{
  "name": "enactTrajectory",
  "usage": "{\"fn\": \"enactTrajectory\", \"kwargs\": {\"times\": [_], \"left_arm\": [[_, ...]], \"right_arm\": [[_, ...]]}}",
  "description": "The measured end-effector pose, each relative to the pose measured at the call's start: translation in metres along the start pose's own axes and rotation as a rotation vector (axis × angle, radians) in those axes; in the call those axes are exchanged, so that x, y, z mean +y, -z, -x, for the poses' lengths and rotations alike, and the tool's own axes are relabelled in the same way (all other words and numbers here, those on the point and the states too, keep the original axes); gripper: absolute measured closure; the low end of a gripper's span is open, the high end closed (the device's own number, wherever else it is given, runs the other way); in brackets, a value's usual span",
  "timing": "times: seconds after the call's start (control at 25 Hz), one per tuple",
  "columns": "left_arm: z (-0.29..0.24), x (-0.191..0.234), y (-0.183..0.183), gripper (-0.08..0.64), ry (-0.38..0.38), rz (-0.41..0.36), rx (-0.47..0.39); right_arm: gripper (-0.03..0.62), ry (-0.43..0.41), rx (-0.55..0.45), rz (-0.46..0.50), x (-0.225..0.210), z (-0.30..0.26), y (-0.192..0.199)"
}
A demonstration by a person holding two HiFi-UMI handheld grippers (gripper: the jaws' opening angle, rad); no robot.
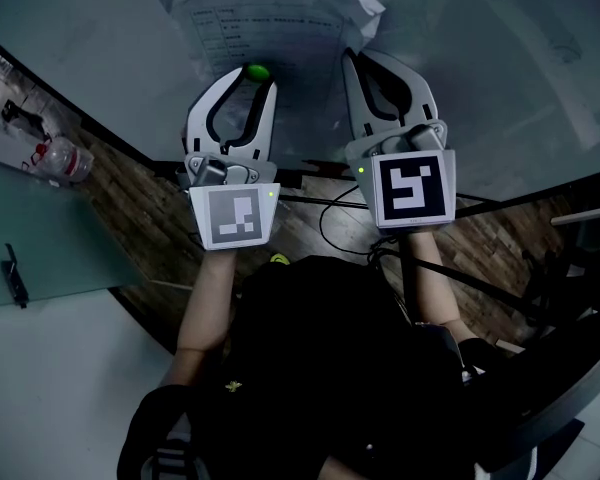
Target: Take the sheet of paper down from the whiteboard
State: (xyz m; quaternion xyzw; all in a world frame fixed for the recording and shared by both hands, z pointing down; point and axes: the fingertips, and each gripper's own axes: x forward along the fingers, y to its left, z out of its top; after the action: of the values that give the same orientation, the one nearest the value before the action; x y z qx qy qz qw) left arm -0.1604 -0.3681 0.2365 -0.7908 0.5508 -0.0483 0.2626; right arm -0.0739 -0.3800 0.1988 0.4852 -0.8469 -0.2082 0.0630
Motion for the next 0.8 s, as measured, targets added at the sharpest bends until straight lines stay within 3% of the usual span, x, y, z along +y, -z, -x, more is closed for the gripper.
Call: {"fn": "enactTrajectory", "kwargs": {"times": [0.28, 0.8], "left_arm": [[0.006, 0.006, 0.002, 0.442, 0.014, 0.130, -0.001], [0.011, 0.009, -0.001, 0.442, 0.015, 0.156, 0.026]], "right_arm": [[0.568, -0.011, -0.009, -0.021, 0.000, 0.000, 0.001], [0.568, -0.061, -0.035, -0.092, 0.000, 0.004, -0.001]]}}
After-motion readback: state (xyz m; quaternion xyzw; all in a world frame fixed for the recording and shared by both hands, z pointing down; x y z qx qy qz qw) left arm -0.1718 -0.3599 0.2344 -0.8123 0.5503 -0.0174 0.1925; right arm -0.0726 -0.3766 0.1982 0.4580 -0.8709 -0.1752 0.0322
